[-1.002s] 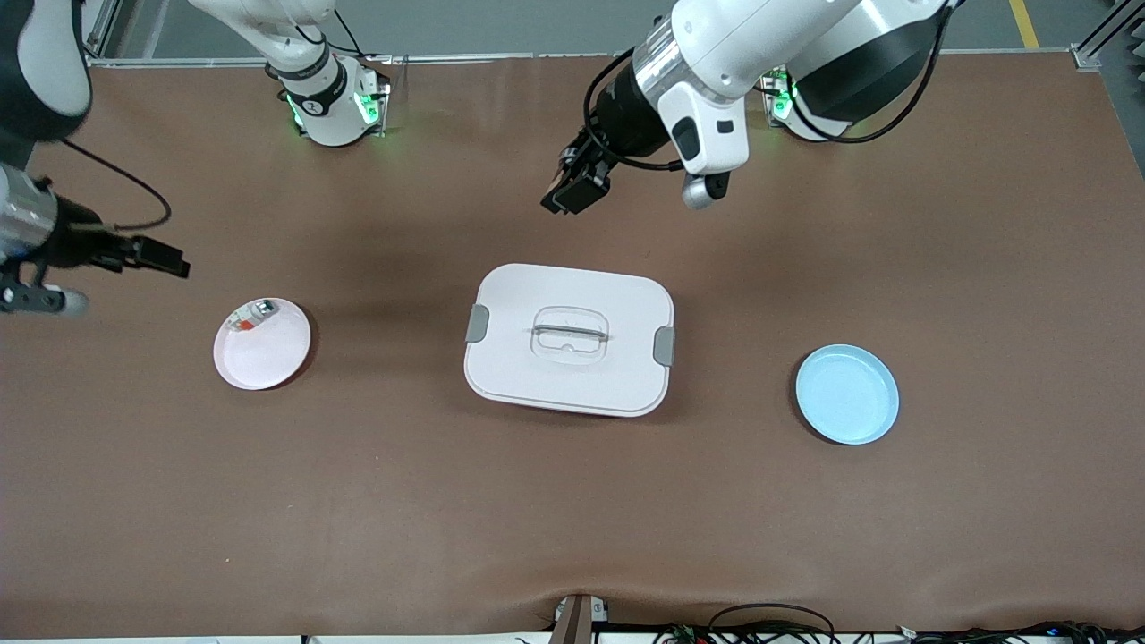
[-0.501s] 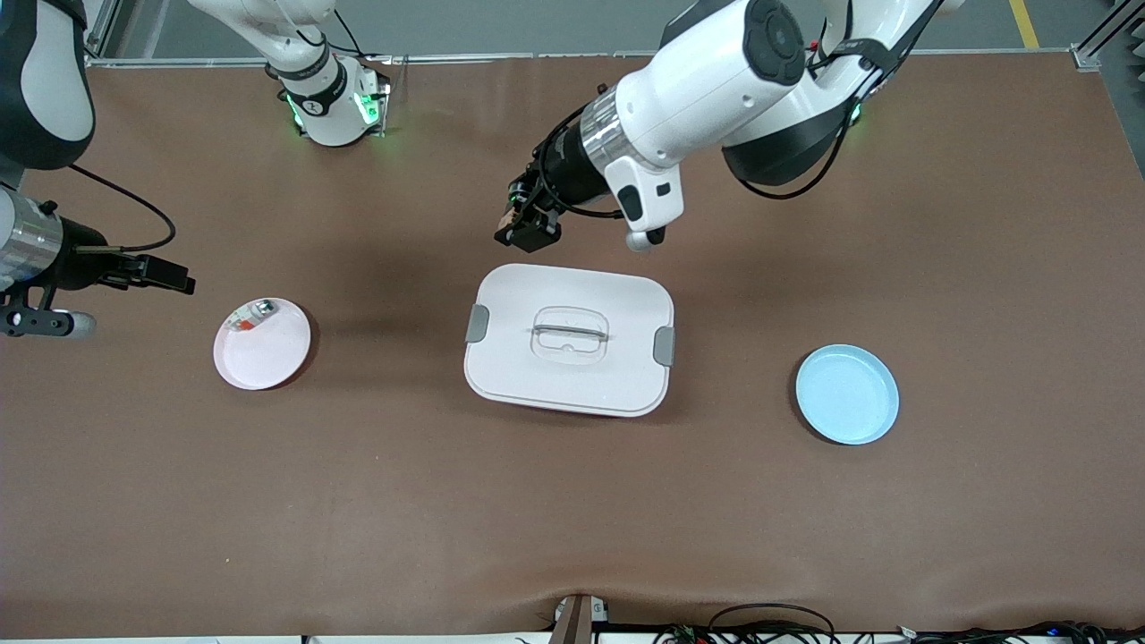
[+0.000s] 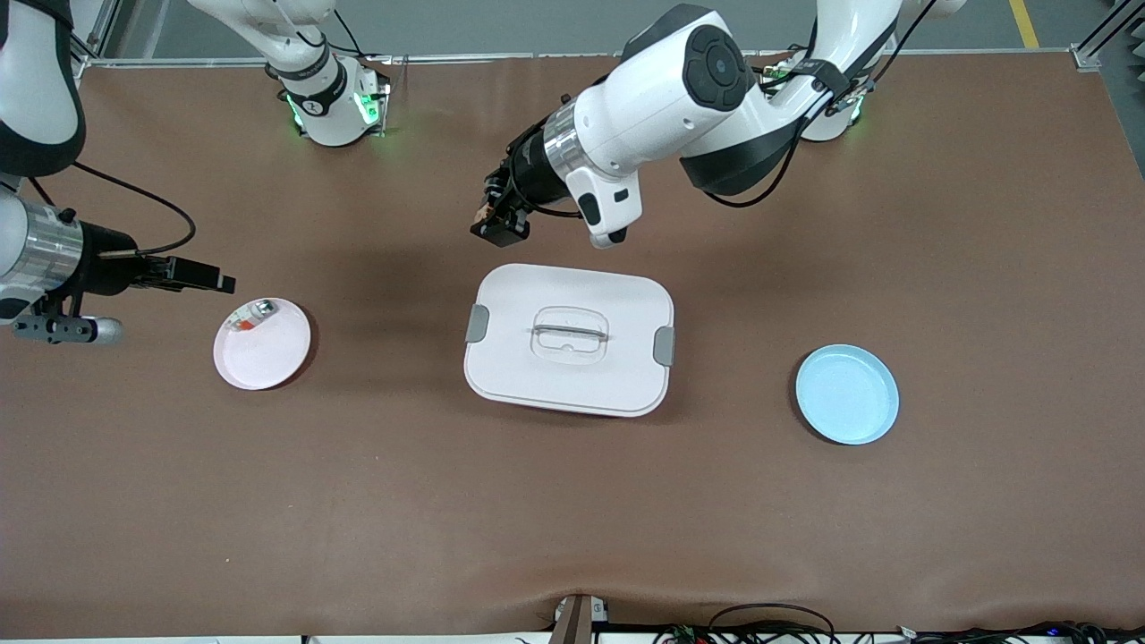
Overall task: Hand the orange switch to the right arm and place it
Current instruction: 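Carry the switch over the white box while the right gripper rises, then move the right gripper toward the switch held by the left gripper, then close the right gripper on the switch beside the left gripper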
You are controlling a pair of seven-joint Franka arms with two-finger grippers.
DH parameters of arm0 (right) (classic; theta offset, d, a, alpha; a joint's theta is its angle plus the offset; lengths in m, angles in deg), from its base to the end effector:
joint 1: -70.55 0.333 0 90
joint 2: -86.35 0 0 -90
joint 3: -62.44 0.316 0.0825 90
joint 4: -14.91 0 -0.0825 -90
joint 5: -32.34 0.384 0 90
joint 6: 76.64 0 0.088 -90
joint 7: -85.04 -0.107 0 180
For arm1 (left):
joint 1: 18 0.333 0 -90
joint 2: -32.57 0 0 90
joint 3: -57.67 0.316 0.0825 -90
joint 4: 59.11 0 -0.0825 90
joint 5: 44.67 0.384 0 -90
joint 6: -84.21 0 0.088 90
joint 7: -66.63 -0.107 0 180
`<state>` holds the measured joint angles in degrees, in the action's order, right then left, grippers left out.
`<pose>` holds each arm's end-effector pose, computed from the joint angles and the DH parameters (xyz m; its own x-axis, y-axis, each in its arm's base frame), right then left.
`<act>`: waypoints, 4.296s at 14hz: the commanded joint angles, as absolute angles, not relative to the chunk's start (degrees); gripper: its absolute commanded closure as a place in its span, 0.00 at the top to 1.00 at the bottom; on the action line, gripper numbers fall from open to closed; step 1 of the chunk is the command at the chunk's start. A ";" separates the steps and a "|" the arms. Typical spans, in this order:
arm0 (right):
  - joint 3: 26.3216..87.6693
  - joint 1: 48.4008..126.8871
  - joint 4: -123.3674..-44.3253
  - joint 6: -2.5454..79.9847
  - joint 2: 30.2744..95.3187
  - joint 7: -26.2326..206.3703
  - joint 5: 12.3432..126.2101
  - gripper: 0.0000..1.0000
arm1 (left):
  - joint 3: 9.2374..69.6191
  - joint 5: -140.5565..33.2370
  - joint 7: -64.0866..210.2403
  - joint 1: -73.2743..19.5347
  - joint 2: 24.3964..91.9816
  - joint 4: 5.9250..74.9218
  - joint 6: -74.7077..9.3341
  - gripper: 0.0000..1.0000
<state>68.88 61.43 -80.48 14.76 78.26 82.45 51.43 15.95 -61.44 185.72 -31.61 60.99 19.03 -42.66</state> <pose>0.5845 0.0035 0.5086 0.9699 -0.0937 -0.2247 -0.1649 -0.9319 -0.3232 0.4906 -0.5228 0.5458 0.1520 0.7270 -0.6696 0.9830 -0.1819 0.0257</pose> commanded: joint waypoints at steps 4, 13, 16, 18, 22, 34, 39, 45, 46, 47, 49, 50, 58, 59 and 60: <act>68.95 65.00 -85.27 21.87 78.61 82.40 69.57 1.00 | 16.09 -61.90 187.73 -31.44 61.04 18.41 -43.14 0.27; 69.04 74.31 -93.35 34.70 84.84 82.40 81.28 1.00 | 16.53 -61.63 190.20 -31.35 60.96 18.49 -44.20 0.28; 69.04 76.25 -93.98 34.72 86.17 81.01 83.14 1.00 | 16.53 -61.63 190.11 -31.35 60.96 18.49 -44.20 0.28; 69.04 78.36 -93.64 35.42 86.44 77.49 84.63 1.00 | 16.45 -61.63 190.11 -31.27 60.96 18.49 -44.20 0.28; 69.04 82.49 -93.55 39.02 86.26 73.98 85.16 1.00 | 16.53 -61.63 190.11 -31.27 60.87 18.49 -44.20 0.28; 69.12 89.70 -93.28 44.92 87.05 71.76 85.34 1.00 | 16.53 -61.54 190.11 -31.53 60.96 18.58 -44.20 0.28; 69.04 89.62 -93.37 44.04 86.96 75.17 85.25 1.00 | 16.53 -61.63 190.11 -31.27 60.87 18.58 -44.20 0.28; 68.86 89.44 -93.72 42.19 87.23 76.51 85.25 1.00 | 16.53 -61.63 190.11 -31.35 60.87 18.58 -44.20 0.28; 68.86 89.53 -93.72 42.19 87.23 76.51 85.25 1.00 | 16.53 -61.63 190.11 -31.35 60.87 18.67 -44.20 0.28; 68.86 89.62 -93.72 42.19 87.05 76.51 85.25 1.00 | 16.53 -61.63 190.11 -31.35 60.87 18.58 -44.20 0.28; 68.95 89.79 -93.72 42.36 86.88 76.42 85.25 1.00 | 16.53 -61.63 190.11 -31.35 60.87 18.67 -44.20 0.28; 68.95 89.79 -93.72 42.63 86.88 76.42 85.25 1.00 | 16.53 -61.54 190.11 -31.35 60.87 18.58 -44.20 0.28; 68.95 91.64 -93.28 45.79 86.26 76.95 85.25 1.00 | 16.53 -61.63 190.02 -31.35 60.96 18.67 -44.20 0.28; 68.95 91.90 -93.28 46.49 86.17 76.95 85.25 1.00 | 16.53 -61.63 190.02 -31.35 60.96 18.67 -44.20 0.28; 68.95 91.99 -93.28 46.85 86.09 77.04 85.17 1.00 | 16.53 -61.63 190.02 -31.27 60.96 18.67 -44.20 0.28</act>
